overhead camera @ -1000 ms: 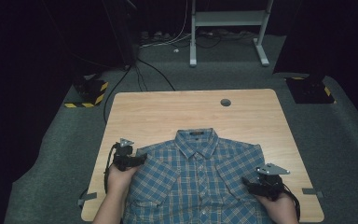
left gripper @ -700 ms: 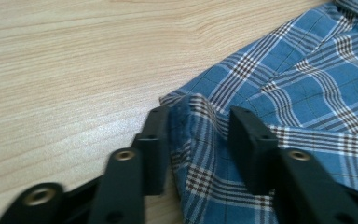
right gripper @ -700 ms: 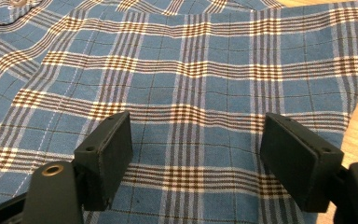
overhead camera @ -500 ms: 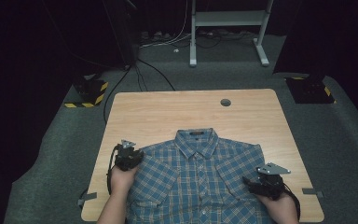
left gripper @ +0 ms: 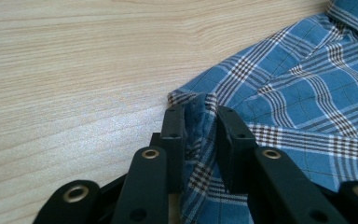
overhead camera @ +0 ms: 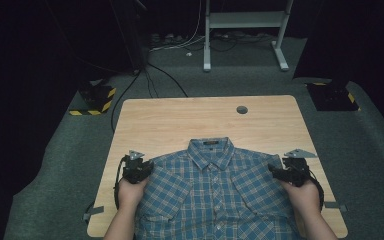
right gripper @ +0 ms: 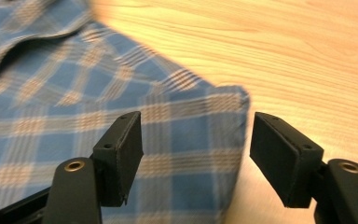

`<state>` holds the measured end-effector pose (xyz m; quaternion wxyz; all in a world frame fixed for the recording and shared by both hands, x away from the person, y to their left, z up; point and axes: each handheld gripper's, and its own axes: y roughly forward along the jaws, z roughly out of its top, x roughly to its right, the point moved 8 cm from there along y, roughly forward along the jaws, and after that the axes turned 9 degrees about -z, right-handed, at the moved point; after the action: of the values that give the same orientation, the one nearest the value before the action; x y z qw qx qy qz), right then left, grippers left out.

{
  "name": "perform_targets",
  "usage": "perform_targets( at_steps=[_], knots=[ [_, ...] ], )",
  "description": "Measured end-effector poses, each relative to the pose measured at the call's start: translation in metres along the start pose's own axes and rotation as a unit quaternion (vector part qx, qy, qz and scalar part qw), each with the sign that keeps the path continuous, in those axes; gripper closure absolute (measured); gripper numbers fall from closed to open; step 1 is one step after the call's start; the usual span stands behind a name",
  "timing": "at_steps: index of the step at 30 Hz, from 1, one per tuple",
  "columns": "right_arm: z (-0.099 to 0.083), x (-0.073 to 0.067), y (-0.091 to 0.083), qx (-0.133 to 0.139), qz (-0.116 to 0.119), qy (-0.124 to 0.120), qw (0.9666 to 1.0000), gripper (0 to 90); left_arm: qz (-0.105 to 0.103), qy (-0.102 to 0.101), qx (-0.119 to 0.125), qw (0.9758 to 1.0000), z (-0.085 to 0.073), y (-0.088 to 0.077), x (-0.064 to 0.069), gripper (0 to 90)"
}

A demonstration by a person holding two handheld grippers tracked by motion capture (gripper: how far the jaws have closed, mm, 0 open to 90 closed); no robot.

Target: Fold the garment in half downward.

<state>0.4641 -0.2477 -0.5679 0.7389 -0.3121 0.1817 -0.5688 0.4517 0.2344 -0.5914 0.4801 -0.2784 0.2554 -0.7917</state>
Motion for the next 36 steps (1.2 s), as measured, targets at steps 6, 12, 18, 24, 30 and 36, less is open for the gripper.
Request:
perform_targets(
  at_steps=[6,12,18,24,30,36],
  knots=[
    [0.0,0.006,0.027,-0.038,-0.004,0.018,0.9991,46.4,-0.005,0.001,0.002,1.0,0.0,0.0,-0.003,73.7],
    [-0.001,0.004,0.029,-0.035,0.001,0.004,0.9994,75.1,-0.01,0.0,0.0,1.0,0.001,0.0,-0.003,78.7],
    [0.005,0.0,0.028,-0.014,0.003,-0.024,0.9996,83.2,-0.019,-0.008,-0.009,0.9997,0.008,0.0,-0.008,83.4],
    [0.04,0.005,0.021,0.018,-0.016,-0.026,0.9994,83.5,-0.001,-0.021,0.025,0.9995,0.042,-0.005,-0.018,84.6],
    [0.082,0.013,0.014,0.056,-0.029,-0.014,0.9979,83.7,0.001,-0.042,0.075,0.9963,0.088,-0.014,-0.021,85.1],
    [0.126,0.026,-0.003,0.1,-0.046,-0.001,0.9939,83.7,0.004,-0.036,0.126,0.9914,0.138,-0.033,-0.016,85.3]
  ],
)
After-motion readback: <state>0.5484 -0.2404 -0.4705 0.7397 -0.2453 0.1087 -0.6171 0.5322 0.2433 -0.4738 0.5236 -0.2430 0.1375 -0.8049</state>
